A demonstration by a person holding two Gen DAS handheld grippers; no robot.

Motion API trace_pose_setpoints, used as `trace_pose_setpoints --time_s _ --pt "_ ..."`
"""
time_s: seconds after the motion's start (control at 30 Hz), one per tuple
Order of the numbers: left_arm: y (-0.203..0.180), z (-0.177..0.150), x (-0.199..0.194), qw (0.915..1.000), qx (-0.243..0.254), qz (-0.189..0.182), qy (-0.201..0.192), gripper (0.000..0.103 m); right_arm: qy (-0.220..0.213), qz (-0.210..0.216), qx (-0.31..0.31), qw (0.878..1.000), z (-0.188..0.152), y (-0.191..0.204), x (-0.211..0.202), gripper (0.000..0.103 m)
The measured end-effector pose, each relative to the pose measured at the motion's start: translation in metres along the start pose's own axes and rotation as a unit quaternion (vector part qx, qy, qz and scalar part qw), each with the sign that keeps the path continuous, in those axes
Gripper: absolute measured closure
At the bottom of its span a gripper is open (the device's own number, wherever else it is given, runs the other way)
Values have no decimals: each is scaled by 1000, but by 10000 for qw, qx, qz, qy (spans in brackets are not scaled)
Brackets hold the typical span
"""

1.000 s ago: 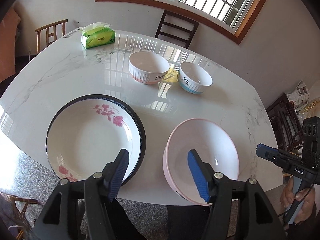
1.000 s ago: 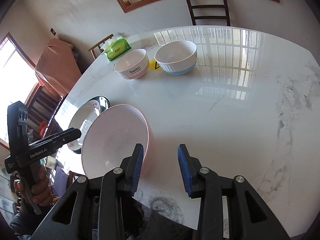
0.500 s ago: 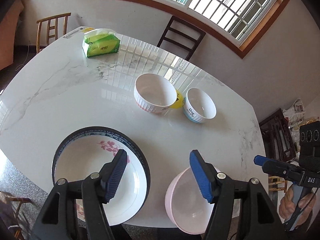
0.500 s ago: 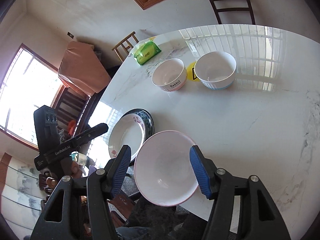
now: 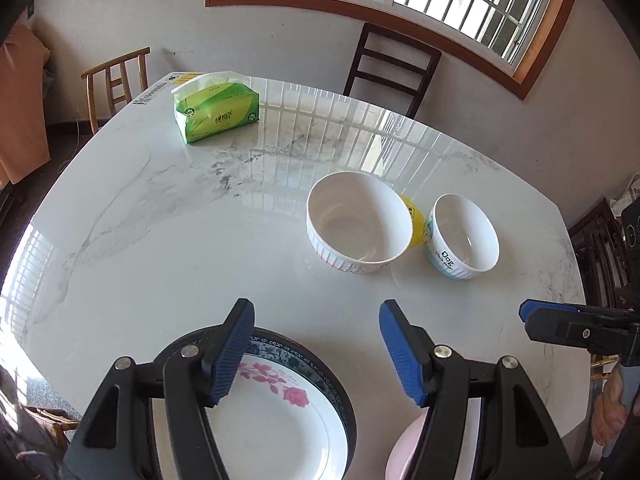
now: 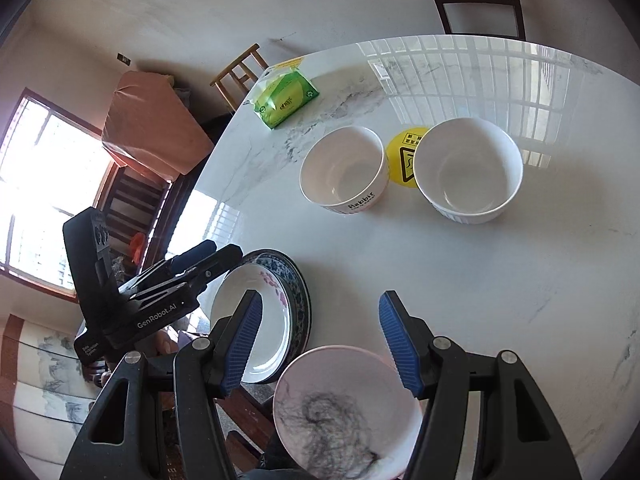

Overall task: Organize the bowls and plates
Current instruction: 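Move both grippers to the white 'Rabbit' bowl, then close both grippers on the rim of the white 'Rabbit' bowl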

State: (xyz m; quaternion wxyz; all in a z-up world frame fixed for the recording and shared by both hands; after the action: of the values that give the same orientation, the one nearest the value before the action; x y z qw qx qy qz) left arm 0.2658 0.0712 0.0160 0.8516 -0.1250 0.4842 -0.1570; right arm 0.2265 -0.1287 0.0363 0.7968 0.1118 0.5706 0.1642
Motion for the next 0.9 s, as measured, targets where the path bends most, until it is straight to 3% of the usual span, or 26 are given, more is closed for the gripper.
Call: trace_pose_setpoints --time_s 0.3,0.53,0.9 --pt "10 27 29 9999 -58 62 118 36 240 7 328 9992 39 -1 48 45" --pt "13 45 47 9996 40 193 214 36 469 -193 558 9972 58 -5 84 63" --pt "20 55 81 9986 14 265 455 36 507 -475 622 9956 81 -14 112 63"
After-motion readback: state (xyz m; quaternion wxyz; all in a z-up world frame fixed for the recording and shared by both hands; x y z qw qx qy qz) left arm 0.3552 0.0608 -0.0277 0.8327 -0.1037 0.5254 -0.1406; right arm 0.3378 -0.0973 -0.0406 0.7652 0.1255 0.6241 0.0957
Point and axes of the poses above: each gripper's, at about its wrist camera, not at the fingertips, and x roughly the way its jaws point, y to its left, z to its top, the point moved 4 cm from there along x, roughly the way its jaws point, and after that the axes turned 12 degrees about -z, right-handed, at the moved point
